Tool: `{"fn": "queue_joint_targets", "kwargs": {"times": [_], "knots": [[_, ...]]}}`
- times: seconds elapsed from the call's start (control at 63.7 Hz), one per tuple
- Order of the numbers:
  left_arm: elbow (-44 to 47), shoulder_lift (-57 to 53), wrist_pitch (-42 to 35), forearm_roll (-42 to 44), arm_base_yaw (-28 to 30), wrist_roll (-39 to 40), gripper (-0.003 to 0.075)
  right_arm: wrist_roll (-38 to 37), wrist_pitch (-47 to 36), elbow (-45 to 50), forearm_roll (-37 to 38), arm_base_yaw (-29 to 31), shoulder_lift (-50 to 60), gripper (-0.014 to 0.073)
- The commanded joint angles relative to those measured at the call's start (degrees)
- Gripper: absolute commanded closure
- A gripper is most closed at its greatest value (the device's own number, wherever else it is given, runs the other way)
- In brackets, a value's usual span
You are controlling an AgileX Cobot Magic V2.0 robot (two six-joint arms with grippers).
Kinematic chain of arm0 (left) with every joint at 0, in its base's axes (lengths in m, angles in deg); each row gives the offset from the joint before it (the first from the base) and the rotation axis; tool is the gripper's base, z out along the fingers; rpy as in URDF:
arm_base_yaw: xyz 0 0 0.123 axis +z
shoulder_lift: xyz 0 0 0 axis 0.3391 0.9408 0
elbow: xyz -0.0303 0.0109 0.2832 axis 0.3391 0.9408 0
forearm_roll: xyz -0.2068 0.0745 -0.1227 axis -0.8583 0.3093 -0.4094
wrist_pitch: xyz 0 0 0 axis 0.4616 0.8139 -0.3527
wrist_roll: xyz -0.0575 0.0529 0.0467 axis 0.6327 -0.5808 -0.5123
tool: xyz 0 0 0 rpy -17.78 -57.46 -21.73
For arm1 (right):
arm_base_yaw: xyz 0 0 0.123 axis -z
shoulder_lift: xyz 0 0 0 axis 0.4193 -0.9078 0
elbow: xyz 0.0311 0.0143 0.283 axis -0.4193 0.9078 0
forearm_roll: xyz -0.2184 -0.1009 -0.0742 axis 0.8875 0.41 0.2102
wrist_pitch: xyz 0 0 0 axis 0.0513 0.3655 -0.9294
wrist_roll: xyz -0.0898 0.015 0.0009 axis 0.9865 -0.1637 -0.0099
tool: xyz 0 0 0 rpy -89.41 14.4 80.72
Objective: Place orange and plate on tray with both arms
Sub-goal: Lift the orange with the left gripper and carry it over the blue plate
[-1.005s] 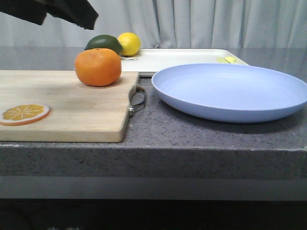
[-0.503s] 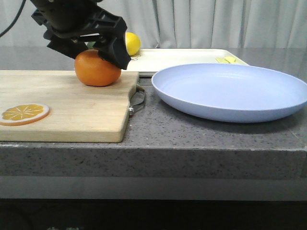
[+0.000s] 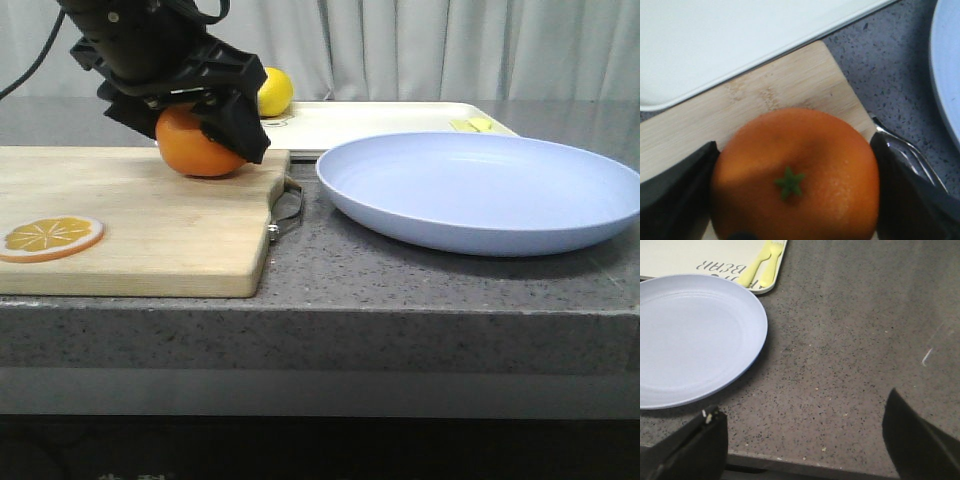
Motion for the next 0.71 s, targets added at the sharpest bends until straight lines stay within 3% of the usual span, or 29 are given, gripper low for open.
{"fn": "queue_joint_targets", "kwargs": {"times": [0.0,0.44,0.691], "knots": [[-4.51,-2.41,-2.69,-1.05,-1.61,-0.12,0.0339,0.45,-4.26,-2.07,0.28,0.22,-0.87,-0.0040],[-23.46,6.06,2.39,-1.05,-13.02,-0.22,0.0339,0.45,-4.13,-2.07,0.28,0.22,-0.87,-0.0040],[-28.17,12.51,2.52,-0.84,-17.60,-0.22,0.0339,0.45,-3.81,-2.07,0.28,0.22,-0.87,-0.0040]]}}
